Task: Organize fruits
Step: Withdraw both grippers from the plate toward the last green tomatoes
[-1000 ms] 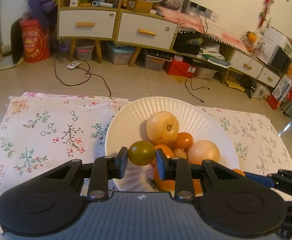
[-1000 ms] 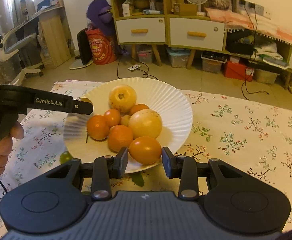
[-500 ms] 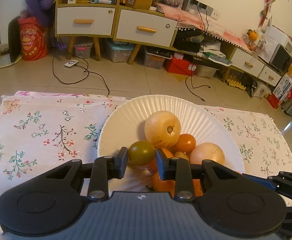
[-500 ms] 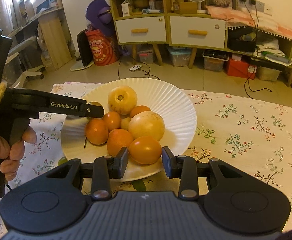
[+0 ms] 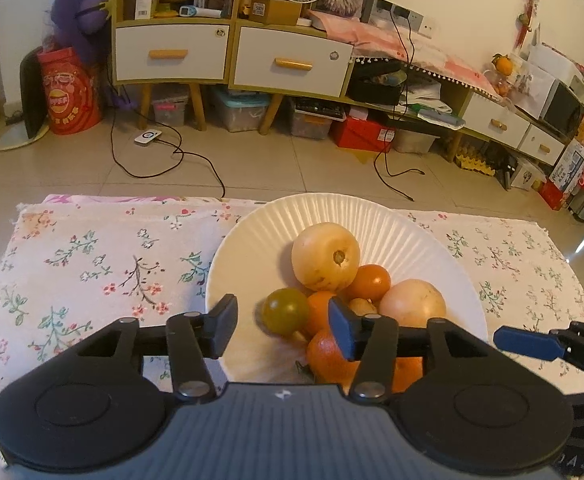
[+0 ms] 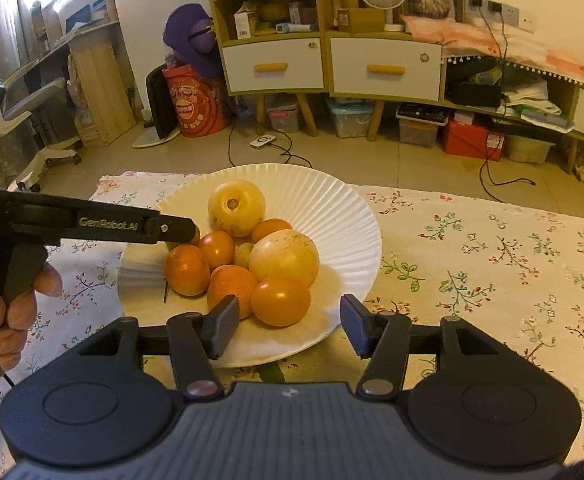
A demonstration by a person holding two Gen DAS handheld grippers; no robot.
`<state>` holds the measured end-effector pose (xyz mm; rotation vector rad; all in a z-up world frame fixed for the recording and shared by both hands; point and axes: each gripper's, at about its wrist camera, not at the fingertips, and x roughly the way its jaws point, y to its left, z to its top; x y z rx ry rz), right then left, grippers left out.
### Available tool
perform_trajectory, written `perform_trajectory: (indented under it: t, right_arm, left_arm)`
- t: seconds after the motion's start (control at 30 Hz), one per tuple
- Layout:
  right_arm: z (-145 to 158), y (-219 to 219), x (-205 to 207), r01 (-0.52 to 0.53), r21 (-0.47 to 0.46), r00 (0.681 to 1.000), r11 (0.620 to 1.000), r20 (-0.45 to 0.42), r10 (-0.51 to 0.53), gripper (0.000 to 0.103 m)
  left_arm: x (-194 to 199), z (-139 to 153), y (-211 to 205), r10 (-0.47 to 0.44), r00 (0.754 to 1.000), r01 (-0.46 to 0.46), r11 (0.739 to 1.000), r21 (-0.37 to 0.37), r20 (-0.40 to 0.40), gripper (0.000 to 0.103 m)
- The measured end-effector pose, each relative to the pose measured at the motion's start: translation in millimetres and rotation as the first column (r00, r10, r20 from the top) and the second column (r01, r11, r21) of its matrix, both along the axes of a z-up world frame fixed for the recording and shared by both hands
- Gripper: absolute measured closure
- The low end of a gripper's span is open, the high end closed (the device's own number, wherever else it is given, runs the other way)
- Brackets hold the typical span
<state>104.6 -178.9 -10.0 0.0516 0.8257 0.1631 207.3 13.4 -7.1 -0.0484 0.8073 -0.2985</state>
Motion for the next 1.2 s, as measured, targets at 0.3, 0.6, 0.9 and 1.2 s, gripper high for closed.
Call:
perform_trajectory:
  t: [0.3, 0.6, 0.9, 1.2]
  right_arm:
    - [9, -2, -6, 0.004, -0.007, 1.000, 1.000, 0.009, -0.004, 0.034]
    - [19, -2, -17, 0.013, -0.024, 1.000, 1.000, 0.026, -0.012, 0.014]
    - [22, -2, -29, 0.018, -0.041, 1.000, 0.999, 0.026, -0.016, 0.005]
    - [15, 13, -45, -0.030, -0.082, 0.999, 0.996, 0.009, 0.030, 0.003]
  left_arm:
    - [-22, 10, 11, -0.007, 1.000, 0.007, 1.000, 0.004, -0.001, 0.052]
    - [-43, 17, 17, -0.007, 1.000, 0.007, 0.999, 0.036, -0.003, 0.029]
    - [-68, 14, 24, -0.016, 1.000, 0.017, 0.998, 0.065, -0.004, 0.018]
    - [-89, -3, 37, -0.018, 0.999, 0.020, 0.996, 0.088, -0.027, 0.018]
